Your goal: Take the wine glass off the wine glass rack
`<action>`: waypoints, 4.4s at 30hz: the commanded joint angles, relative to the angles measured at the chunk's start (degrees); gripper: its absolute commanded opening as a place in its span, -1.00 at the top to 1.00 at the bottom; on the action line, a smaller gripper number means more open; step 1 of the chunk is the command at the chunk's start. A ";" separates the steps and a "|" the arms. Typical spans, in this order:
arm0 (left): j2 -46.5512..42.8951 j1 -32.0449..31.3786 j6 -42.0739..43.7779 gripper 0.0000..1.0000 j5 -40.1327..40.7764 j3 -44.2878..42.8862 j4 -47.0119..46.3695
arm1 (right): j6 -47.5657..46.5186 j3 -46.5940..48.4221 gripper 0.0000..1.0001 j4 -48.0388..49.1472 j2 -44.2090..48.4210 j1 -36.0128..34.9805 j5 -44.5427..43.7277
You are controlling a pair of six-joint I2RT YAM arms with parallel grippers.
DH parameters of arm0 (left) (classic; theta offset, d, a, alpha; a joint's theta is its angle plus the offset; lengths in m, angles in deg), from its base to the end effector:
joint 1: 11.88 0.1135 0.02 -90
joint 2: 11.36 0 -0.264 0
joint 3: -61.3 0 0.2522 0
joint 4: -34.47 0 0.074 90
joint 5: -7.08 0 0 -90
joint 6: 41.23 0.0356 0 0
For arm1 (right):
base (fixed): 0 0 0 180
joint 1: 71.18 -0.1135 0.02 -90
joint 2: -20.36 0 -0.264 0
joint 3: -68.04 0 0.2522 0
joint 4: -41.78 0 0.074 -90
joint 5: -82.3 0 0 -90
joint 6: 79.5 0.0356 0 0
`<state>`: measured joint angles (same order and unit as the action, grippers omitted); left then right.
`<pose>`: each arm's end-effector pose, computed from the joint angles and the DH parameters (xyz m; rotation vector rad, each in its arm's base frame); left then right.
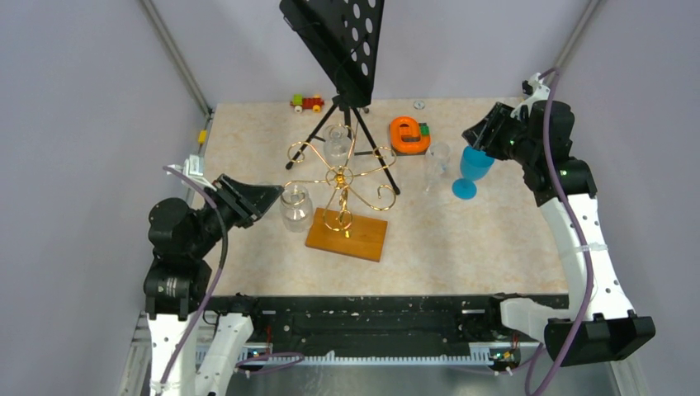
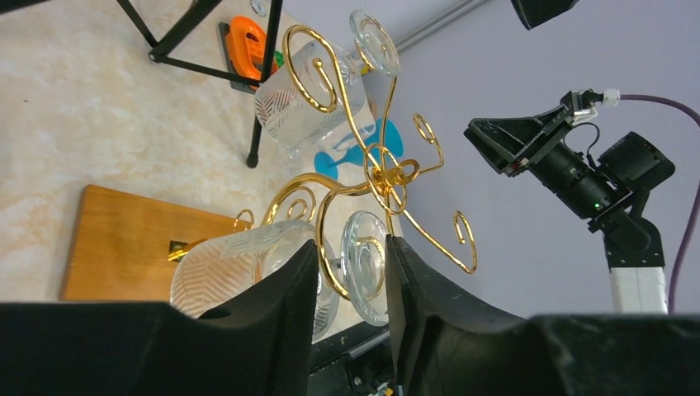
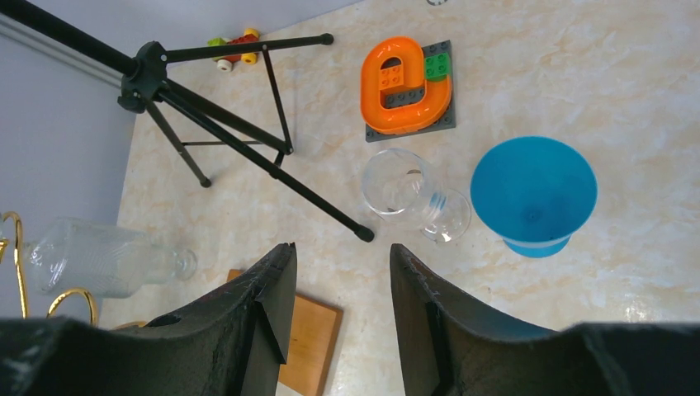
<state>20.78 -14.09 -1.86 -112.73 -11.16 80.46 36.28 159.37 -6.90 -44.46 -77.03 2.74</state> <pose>0.0924 -0.0213 0.4068 -0.3301 1.7541 -1.1128 0.2324 0.0303 0.4238 0.2236 1.9776 0.5386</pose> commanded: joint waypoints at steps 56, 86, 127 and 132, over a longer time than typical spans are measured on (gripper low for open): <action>3.93 -0.07 -2.42 0.31 -8.08 2.07 -0.34 | 0.80 -2.23 0.05 4.34 3.76 -0.21 0.57; 6.54 -0.06 5.07 1.00 -13.41 -3.71 3.52 | 1.20 -2.67 0.04 4.91 4.40 -0.21 1.30; -0.14 -0.02 -10.39 1.00 5.81 -4.83 -0.31 | 1.38 -4.61 0.04 5.54 5.40 -0.20 1.78; 0.48 0.00 -11.54 1.00 5.53 -2.96 -5.22 | 1.37 -4.76 0.04 5.15 5.86 -0.19 1.61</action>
<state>21.30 -14.20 -12.83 -109.36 -14.02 85.14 37.35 154.53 -3.66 -40.28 -77.03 4.03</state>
